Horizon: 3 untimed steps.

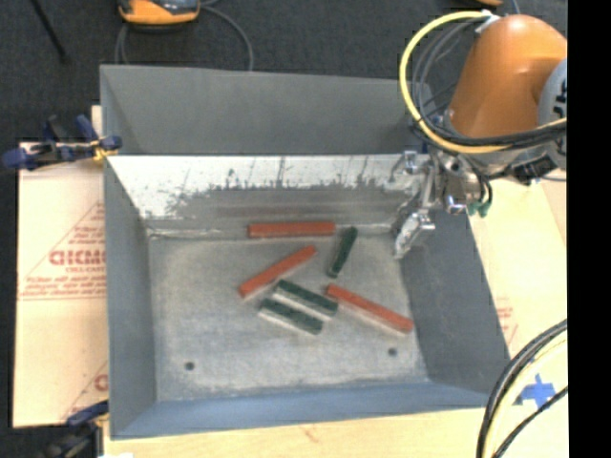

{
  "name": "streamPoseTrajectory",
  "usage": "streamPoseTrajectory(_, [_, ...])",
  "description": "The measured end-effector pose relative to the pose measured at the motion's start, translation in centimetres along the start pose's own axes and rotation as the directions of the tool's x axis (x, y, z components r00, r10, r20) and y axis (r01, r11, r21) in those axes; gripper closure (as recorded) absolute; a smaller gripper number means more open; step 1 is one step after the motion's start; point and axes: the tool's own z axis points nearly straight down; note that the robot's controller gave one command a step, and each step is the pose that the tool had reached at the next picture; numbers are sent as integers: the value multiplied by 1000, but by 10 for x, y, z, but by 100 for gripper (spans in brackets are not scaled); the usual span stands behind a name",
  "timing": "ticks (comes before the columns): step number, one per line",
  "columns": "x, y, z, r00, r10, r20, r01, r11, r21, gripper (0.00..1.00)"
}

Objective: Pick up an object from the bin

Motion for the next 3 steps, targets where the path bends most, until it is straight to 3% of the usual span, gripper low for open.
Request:
streamPoseTrajectory(1, [0,0,0,1000,0,0,0,1000,0,0])
streamPoseTrajectory(2, [5,2,40,1000,11,8,-11,1000,0,0])
streamPoseTrajectory(3, [18,4,102,1000,10,2,-10,1000,0,0])
